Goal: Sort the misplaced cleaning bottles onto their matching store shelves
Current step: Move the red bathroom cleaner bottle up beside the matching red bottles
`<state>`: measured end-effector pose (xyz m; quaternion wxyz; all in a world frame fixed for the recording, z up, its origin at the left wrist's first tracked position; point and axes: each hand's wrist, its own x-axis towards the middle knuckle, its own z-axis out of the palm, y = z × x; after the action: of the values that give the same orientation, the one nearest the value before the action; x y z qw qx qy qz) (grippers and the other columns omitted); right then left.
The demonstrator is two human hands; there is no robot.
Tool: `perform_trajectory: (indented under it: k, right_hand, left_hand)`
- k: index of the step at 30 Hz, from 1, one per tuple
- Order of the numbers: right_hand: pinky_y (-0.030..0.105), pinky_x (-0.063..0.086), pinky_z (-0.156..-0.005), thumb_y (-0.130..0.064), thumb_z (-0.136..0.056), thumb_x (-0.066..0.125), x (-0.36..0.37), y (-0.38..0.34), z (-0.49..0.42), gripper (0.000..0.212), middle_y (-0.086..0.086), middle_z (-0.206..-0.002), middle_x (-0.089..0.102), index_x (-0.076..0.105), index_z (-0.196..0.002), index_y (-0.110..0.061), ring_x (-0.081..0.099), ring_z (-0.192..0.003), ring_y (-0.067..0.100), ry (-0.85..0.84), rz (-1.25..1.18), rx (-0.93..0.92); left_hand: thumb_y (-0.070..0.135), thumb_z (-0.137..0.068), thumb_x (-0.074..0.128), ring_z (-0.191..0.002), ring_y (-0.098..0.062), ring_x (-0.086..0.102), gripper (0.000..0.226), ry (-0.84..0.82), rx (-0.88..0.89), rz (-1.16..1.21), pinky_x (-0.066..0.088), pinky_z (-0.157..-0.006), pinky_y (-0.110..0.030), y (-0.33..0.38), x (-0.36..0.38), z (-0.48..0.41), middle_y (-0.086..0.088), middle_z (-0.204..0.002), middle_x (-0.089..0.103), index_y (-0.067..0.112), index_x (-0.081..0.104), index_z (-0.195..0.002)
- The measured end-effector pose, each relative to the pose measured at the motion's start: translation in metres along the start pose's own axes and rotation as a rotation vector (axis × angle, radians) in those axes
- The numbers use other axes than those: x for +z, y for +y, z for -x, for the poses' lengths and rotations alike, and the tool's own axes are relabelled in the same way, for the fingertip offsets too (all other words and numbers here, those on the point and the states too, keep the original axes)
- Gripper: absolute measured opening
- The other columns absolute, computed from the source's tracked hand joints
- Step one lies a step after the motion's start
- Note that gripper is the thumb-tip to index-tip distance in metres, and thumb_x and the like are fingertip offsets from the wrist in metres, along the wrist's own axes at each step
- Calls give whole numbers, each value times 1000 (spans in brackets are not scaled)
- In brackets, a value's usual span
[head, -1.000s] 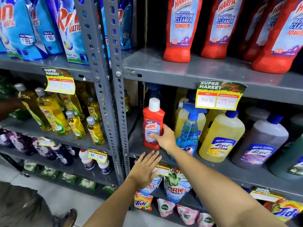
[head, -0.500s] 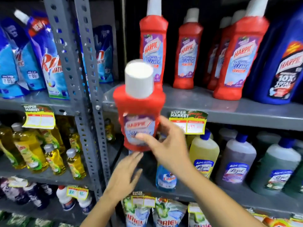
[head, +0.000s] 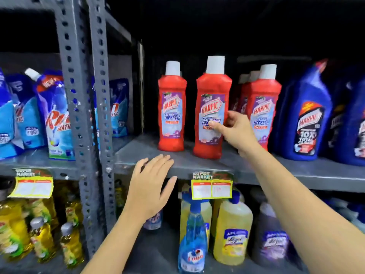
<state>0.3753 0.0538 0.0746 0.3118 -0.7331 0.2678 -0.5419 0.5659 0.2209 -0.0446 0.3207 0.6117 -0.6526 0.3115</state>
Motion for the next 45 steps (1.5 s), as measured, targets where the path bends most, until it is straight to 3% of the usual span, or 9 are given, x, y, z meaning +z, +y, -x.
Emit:
perform_trajectory:
  k: [5, 12, 14, 16, 18, 23, 30, 39, 45]
  right_hand:
    - [46, 55, -95, -23, -80, 81, 2, 7, -8, 37, 10, -112, 74, 67, -112, -14, 70, -103, 22, -56, 7, 41]
    - [13, 48, -73, -25, -69, 89, -3, 7, 12, 62, -4, -113, 69, 56, -122, -18, 62, -96, -1, -170, 88, 169]
    - [17, 51, -81, -21, -66, 91, 0, 12, 17, 65, -1, -116, 70, 59, -122, -16, 64, -98, 5, -188, 114, 186]
    - [33, 51, -98, -20, -67, 90, 4, 14, 16, 66, 4, -123, 69, 61, -125, -13, 65, -109, 17, -191, 152, 191]
    - [41, 49, -104, -19, -68, 89, 7, 15, 12, 67, 6, -126, 68, 59, -128, -11, 63, -115, 22, -194, 162, 210]
    - [37, 48, -103, -19, -70, 88, 11, 22, -4, 69, 7, -129, 66, 56, -131, -9, 62, -116, 22, -180, 189, 241]
    - [42, 47, -106, -10, -73, 85, 11, 30, -20, 67, 11, -130, 64, 54, -133, -7, 61, -119, 25, -248, 118, 268]
    - [26, 51, -92, -1, -81, 76, 6, 32, -15, 58, 12, -130, 64, 51, -132, -8, 64, -112, 19, -335, 13, 227]
    - [39, 47, -107, -5, -81, 77, 3, 43, -14, 66, 12, -135, 61, 44, -139, -7, 59, -122, 23, -323, 41, 230]
  left_hand:
    - [37, -97, 41, -123, -20, 55, 43, 56, -54, 56, 29, -109, -39, 3, 4, -1, -4, -130, 63, 11, 62, -124]
    - [36, -97, 41, -123, -18, 54, 42, 67, -78, 97, 21, -112, -32, 8, 3, -1, -2, -129, 64, 11, 63, -123]
    - [36, -97, 41, -122, -18, 54, 42, 67, -84, 108, 21, -112, -33, 9, 2, -1, -3, -129, 64, 11, 63, -123]
    - [36, -97, 40, -123, -18, 54, 42, 68, -89, 120, 22, -112, -33, 9, 2, -1, -3, -129, 64, 11, 63, -123]
    - [35, -97, 40, -123, -18, 54, 42, 70, -93, 129, 23, -112, -35, 8, 3, -1, -3, -129, 64, 11, 63, -123]
    - [34, -97, 39, -123, -18, 54, 42, 67, -99, 147, 25, -112, -37, 8, 3, -1, -2, -129, 64, 12, 63, -123]
    - [35, -98, 39, -124, -17, 53, 42, 57, -111, 169, 23, -113, -35, 8, 2, -1, -1, -130, 63, 12, 62, -124]
    - [33, -98, 39, -124, -18, 53, 40, 84, -119, 173, 22, -113, -32, 8, 2, 2, -1, -130, 63, 12, 62, -123]
    - [33, -98, 40, -124, -18, 53, 40, 83, -111, 168, 24, -113, -35, 12, 8, 1, -2, -130, 63, 11, 62, -124]
